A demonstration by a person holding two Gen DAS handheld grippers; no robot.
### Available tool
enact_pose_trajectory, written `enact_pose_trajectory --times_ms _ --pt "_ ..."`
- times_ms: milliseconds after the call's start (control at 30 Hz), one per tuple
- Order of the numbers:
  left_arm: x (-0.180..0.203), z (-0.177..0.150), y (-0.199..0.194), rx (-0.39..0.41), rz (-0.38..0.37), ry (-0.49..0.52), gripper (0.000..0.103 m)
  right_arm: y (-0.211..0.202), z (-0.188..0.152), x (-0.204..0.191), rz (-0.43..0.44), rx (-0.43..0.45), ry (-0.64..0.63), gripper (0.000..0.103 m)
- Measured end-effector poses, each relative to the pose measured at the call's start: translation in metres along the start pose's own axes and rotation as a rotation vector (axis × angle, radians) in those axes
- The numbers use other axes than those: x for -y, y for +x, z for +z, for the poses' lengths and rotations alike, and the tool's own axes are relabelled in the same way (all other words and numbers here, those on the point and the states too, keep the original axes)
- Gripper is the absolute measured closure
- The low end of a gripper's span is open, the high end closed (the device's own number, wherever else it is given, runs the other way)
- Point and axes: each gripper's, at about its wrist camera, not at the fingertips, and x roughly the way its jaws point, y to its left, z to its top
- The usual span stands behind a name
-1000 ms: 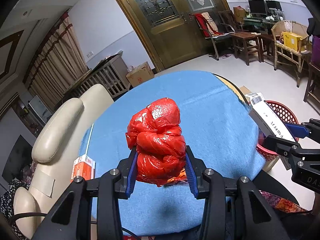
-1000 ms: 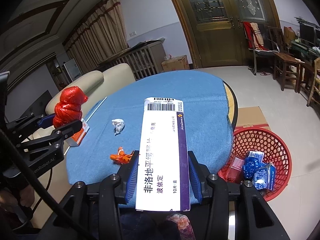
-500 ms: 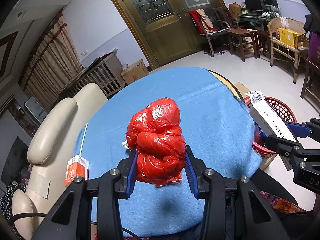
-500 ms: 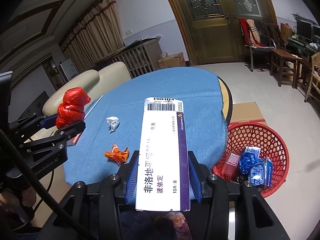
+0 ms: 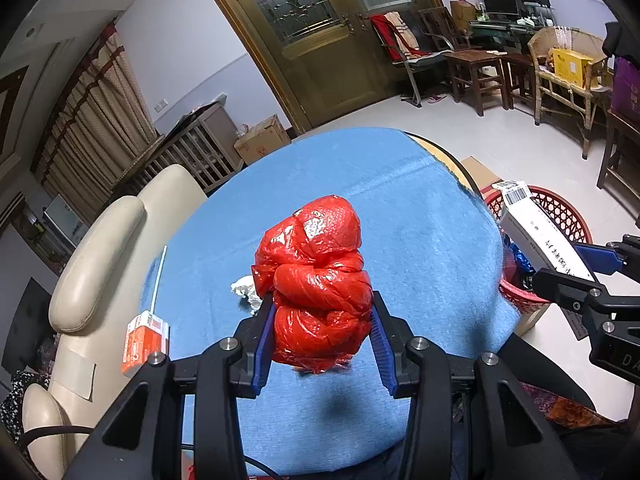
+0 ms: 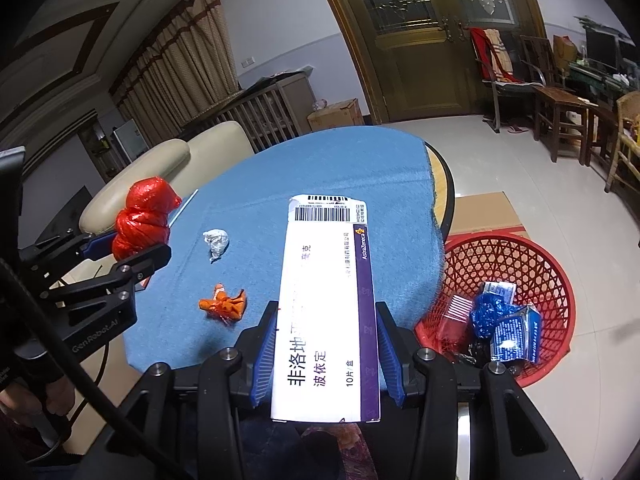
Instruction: Collect trash
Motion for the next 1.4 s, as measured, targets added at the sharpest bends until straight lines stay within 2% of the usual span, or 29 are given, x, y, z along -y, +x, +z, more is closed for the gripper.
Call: enact_pose_trajectory --times_ms 600,1400 --pt "0.019 0.002 0.028 -0.046 -0.042 0.029 0.057 0.008 -0.009 0.033 -0.023 -0.047 0.068 0.055" --pt "0.041 0.009 0.032 -0.062 -0.053 0.081 0.057 0.014 -0.015 0.062 -0.022 -0.07 0.148 0.055"
